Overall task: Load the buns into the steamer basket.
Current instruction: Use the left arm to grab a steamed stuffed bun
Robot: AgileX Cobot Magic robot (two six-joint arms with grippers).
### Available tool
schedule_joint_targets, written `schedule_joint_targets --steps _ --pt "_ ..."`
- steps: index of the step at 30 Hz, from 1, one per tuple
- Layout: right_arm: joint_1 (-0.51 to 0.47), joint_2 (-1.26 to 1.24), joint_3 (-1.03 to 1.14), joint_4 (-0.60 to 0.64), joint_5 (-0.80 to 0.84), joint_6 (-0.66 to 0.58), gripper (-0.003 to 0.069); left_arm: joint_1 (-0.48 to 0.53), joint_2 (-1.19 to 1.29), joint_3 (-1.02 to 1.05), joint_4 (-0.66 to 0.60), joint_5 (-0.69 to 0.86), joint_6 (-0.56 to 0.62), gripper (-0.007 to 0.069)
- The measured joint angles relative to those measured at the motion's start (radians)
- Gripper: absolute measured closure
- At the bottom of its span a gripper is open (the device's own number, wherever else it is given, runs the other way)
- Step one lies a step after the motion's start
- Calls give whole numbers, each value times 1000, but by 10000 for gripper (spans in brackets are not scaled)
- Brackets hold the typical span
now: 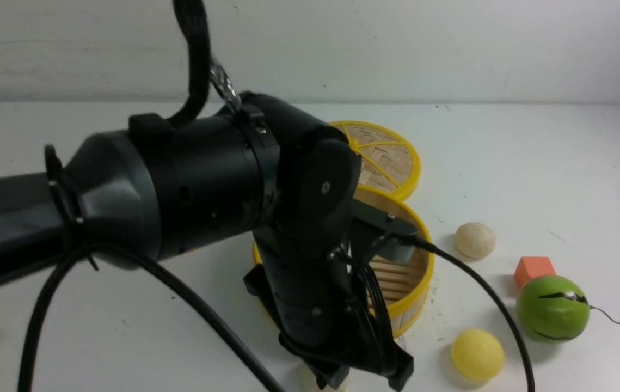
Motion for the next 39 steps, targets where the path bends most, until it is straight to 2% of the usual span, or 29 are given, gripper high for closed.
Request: schedule_joint_targets --steps 3,4,6,9,16,33,36,39 --pt "0 0 0 0 0 0 419 0 53 4 10 -43 -28 400" --pt "0 0 0 0 0 0 419 1 57 4 12 -45 -30 392" --pt "0 0 0 0 0 0 419 2 100 4 45 -63 -40 307" --pt "0 0 0 0 0 0 419 2 136 5 94 -88 -44 258" --pt "0 0 0 0 0 0 419 6 146 5 169 -136 -103 269" --pt "0 0 0 0 0 0 419 55 194 5 112 -165 -96 281" --pt "0 0 0 0 0 0 419 55 194 5 95 -168 -78 292" --pt "0 0 0 0 0 0 419 55 194 5 74 -168 -66 359"
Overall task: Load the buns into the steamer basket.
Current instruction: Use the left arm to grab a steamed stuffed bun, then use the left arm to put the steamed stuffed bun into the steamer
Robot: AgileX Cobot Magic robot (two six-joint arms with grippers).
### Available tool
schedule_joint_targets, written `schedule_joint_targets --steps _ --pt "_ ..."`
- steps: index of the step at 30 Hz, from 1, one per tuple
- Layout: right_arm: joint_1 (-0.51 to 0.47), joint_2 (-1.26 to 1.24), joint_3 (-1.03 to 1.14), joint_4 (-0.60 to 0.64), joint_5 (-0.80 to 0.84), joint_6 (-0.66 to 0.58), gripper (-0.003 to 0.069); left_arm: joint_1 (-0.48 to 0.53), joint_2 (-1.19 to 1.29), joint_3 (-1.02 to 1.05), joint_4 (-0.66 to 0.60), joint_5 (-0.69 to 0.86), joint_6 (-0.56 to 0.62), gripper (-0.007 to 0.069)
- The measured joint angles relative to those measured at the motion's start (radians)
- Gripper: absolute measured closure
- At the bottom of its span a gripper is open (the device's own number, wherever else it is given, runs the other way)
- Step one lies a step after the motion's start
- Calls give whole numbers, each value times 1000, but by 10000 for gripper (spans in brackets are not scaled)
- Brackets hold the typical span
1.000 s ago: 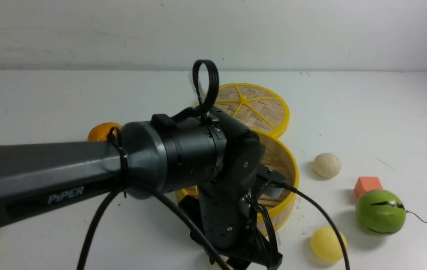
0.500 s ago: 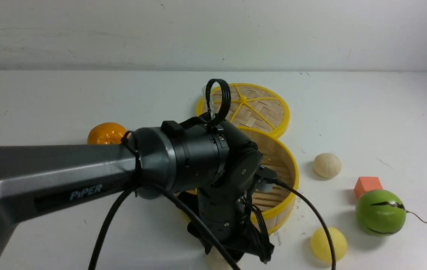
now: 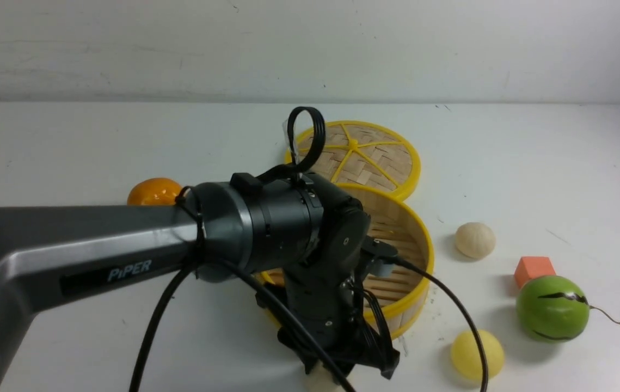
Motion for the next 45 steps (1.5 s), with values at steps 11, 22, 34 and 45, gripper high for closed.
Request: schedule_joint_targets --steps 11,22,34,45 --pt "0 0 0 0 0 0 419 0 0 0 -3 -2 0 632" --pt "0 0 0 0 0 0 419 -20 -208 -105 26 188 0 633" --pt "0 0 0 0 0 0 419 49 82 -423 107 193 84 633" --pt "0 0 0 0 0 0 419 80 277 -572 84 223 106 575"
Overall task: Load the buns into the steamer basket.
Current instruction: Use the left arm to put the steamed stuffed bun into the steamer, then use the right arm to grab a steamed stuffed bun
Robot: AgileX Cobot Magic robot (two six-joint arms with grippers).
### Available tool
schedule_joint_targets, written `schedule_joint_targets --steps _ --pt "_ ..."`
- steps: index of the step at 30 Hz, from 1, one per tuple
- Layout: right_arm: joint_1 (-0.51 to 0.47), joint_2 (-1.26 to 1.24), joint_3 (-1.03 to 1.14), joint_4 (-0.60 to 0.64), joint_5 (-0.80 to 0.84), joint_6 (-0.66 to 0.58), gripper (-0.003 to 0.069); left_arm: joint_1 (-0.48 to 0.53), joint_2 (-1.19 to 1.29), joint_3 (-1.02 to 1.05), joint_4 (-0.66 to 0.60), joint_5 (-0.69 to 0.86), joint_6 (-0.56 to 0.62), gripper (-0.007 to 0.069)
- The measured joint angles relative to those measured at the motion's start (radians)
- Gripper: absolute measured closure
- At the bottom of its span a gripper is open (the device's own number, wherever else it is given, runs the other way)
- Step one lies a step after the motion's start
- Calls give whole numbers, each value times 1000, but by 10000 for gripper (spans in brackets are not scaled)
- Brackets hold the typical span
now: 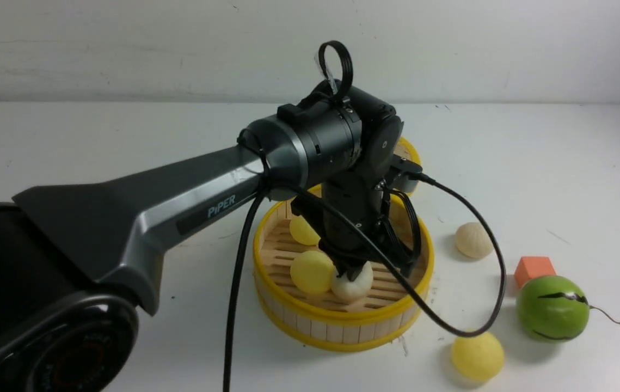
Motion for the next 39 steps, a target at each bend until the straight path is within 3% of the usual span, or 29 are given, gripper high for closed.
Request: schedule_joint_targets --steps 10,18,20,24,26,27,28,34,39 --pt "0 0 0 0 0 0 419 0 -20 -1 -2 -5 0 295" --pt "0 0 0 0 0 0 419 0 -87 -4 -19 31 0 257" --pt "0 0 0 0 0 0 419 0 -110 -4 -24 53 -1 264" --pt "0 0 0 0 0 0 419 0 -195 -4 -37 103 -16 364" --pt "0 0 0 0 0 0 419 0 -293 22 -44 107 -24 524" --pt "0 0 0 0 0 0 419 0 -312 31 -44 107 -24 551" --pt "0 0 0 0 0 0 419 0 -396 76 -45 108 -26 627" --pt "0 0 0 0 0 0 419 0 -727 368 -55 30 -48 638" --pt "0 0 0 0 0 0 419 0 -1082 874 -136 -351 -45 638"
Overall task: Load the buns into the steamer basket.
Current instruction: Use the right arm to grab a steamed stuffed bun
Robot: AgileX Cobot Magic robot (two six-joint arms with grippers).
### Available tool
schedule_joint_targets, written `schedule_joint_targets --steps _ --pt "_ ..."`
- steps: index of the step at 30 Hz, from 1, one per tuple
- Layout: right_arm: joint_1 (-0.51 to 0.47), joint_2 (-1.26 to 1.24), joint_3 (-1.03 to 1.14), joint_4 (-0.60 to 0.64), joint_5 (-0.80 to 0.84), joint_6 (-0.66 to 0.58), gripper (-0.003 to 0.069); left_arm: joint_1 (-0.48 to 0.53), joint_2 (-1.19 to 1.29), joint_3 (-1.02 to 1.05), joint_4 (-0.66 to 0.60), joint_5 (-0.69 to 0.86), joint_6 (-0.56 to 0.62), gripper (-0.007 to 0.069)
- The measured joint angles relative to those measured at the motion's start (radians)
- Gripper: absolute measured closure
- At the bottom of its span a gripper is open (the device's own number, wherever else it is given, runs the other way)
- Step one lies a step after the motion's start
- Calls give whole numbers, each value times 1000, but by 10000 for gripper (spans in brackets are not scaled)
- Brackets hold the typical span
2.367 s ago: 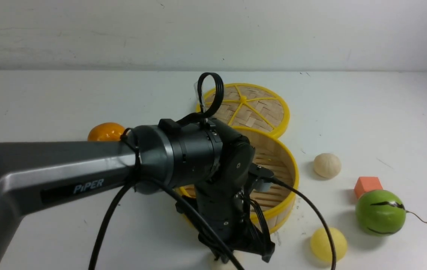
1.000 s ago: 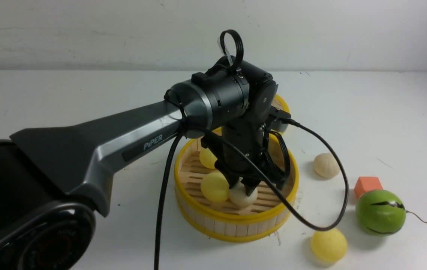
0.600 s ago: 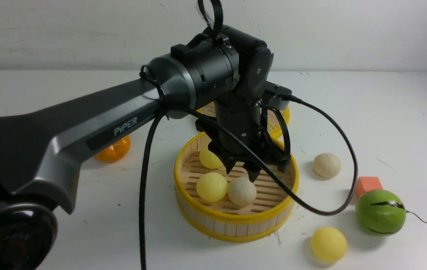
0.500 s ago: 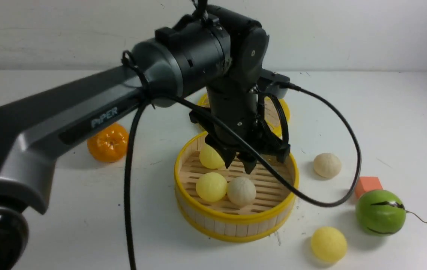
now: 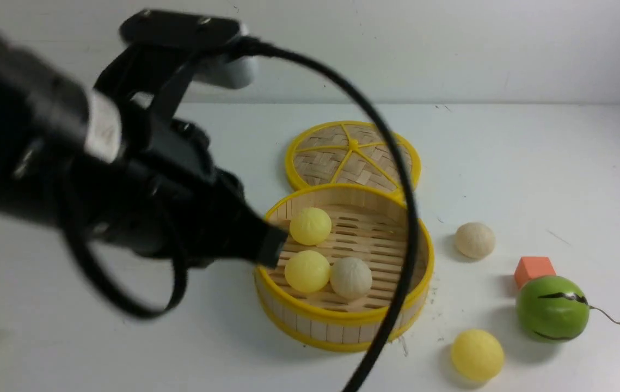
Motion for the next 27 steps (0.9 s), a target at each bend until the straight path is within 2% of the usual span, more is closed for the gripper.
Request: schedule_joint_targets --steps 2,3,4,6,9,12,14,16,17,18,22,24,27 --pt "0 0 0 0 0 0 419 0 -128 214 -37 -184 17 638" --pt "0 0 0 0 0 0 419 0 -140 233 -40 -200 19 638" --pt "0 0 0 0 0 0 419 0 -217 363 -55 -332 34 638" --pt "0 0 0 0 0 0 419 0 -333 549 -69 -490 54 638" --pt "0 0 0 -7 -4 0 419 0 -488 734 -79 -687 58 638" --pt "0 0 3 -11 -28 8 419 0 -620 831 -83 -792 45 638" --pt "0 0 8 10 -70 38 419 0 -707 881 -83 -826 32 638" --pt "0 0 8 82 -146 101 419 0 -787 937 -85 -842 22 638" --pt "0 0 8 82 -154 108 419 0 -793 942 -85 -843 22 638" --pt "0 0 8 140 -202 155 419 0 -819 968 -87 -844 17 638" --pt "2 0 1 234 -295 239 419 0 -831 986 -108 -844 -4 638" --pt "11 8 -46 254 -243 256 422 0 -831 986 -109 -844 -5 638" --pt "43 138 -255 261 -12 243 435 0 -831 986 -110 -844 -8 638"
